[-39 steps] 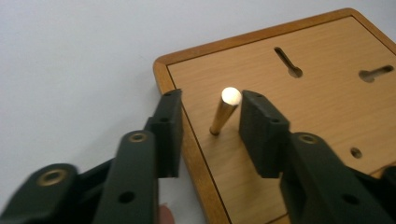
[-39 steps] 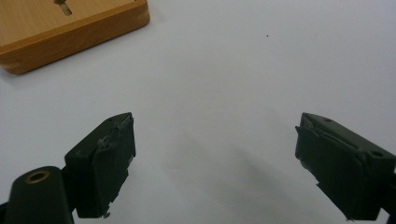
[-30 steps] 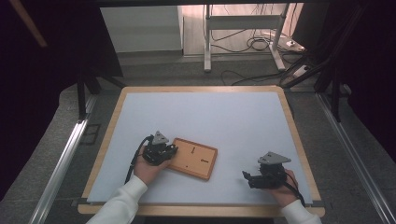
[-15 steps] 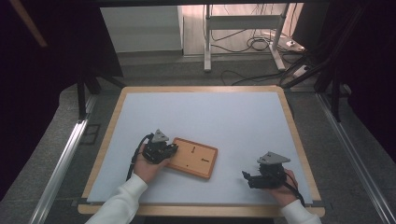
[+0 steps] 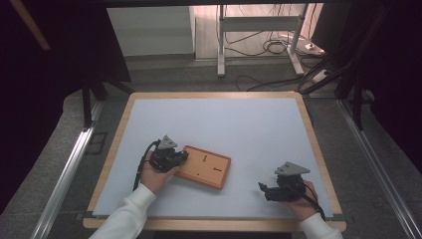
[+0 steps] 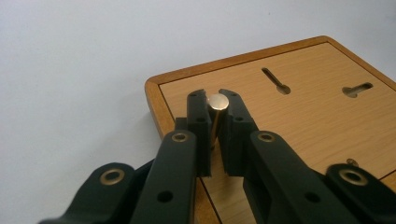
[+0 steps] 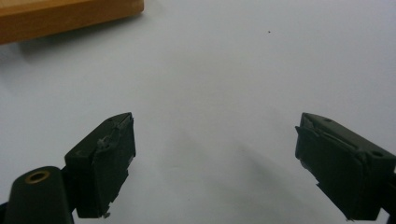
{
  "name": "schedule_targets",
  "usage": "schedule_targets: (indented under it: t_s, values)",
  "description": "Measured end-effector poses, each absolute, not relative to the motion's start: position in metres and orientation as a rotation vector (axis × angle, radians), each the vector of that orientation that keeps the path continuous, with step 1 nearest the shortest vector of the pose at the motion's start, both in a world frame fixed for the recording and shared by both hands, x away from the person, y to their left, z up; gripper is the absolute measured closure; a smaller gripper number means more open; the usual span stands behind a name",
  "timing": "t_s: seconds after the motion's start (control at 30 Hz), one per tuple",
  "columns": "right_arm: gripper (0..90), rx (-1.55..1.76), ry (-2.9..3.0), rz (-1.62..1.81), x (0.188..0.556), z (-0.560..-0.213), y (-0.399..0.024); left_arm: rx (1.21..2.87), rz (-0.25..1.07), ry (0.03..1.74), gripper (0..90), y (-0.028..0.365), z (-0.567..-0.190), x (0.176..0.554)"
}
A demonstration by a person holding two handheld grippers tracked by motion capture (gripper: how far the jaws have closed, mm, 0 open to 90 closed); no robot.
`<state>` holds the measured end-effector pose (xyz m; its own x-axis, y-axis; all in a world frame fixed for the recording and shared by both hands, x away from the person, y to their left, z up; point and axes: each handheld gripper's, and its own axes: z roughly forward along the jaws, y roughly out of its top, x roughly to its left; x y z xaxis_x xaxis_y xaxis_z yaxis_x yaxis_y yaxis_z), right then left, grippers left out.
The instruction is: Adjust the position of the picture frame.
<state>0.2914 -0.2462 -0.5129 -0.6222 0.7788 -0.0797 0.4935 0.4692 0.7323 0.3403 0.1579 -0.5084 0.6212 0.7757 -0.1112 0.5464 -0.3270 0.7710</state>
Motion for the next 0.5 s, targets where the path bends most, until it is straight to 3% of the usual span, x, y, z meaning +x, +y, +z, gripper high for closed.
schedule_targets:
  t_s: [0.5]
  values:
    - [12.2,1.06,2.317,0.961,0.291,-0.5121,-0.2467,2.004,0.354,0.987,84.6,0.1599,-0.5012,0.3398]
